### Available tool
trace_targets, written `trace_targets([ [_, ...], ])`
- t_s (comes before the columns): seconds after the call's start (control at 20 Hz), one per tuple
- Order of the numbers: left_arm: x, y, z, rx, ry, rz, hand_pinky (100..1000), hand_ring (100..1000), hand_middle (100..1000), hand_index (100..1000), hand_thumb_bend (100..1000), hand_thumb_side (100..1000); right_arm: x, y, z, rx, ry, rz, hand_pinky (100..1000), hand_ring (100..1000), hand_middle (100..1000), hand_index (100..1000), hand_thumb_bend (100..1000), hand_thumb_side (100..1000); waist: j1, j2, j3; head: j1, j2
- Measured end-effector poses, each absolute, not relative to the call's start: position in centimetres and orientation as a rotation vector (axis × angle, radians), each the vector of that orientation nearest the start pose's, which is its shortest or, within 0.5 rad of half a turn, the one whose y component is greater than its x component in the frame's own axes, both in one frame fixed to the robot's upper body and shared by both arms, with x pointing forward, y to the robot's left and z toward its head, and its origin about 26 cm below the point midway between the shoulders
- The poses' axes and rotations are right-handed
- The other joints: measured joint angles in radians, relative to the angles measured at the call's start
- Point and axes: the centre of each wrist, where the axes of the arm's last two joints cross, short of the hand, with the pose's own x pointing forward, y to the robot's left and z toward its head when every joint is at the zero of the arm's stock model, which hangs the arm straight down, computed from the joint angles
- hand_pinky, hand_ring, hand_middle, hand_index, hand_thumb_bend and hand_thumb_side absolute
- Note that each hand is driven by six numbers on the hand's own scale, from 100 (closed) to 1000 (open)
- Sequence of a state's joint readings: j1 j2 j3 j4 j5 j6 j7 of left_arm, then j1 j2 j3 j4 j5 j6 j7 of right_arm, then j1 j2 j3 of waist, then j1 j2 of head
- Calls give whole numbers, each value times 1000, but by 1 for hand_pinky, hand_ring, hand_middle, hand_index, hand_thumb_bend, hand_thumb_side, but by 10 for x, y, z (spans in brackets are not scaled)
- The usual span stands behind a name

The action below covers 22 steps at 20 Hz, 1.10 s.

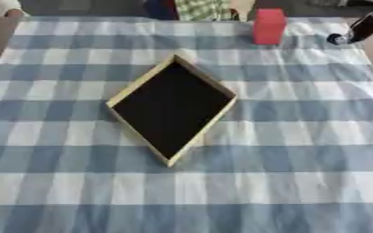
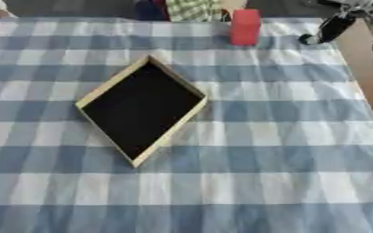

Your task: Pick up objects on the table and place them in the box.

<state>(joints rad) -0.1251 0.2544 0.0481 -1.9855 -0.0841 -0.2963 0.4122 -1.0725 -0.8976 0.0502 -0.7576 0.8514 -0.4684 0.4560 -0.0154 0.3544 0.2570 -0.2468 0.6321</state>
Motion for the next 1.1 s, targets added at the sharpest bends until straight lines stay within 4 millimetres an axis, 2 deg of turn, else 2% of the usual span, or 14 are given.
trace_targets([
  [0.65,282,278,149,420,-2446,146,676,666,590,628,100,734,449,-441,324,-1144,-1263,1508,995,985,970,995,301,100,-18,-3,11,-3,0],
  [1.1,284,277,151,414,-2453,141,675,665,589,627,100,739,456,-432,322,-1182,-1247,1521,999,992,976,1000,295,100,-30,7,27,-20,-10],
])
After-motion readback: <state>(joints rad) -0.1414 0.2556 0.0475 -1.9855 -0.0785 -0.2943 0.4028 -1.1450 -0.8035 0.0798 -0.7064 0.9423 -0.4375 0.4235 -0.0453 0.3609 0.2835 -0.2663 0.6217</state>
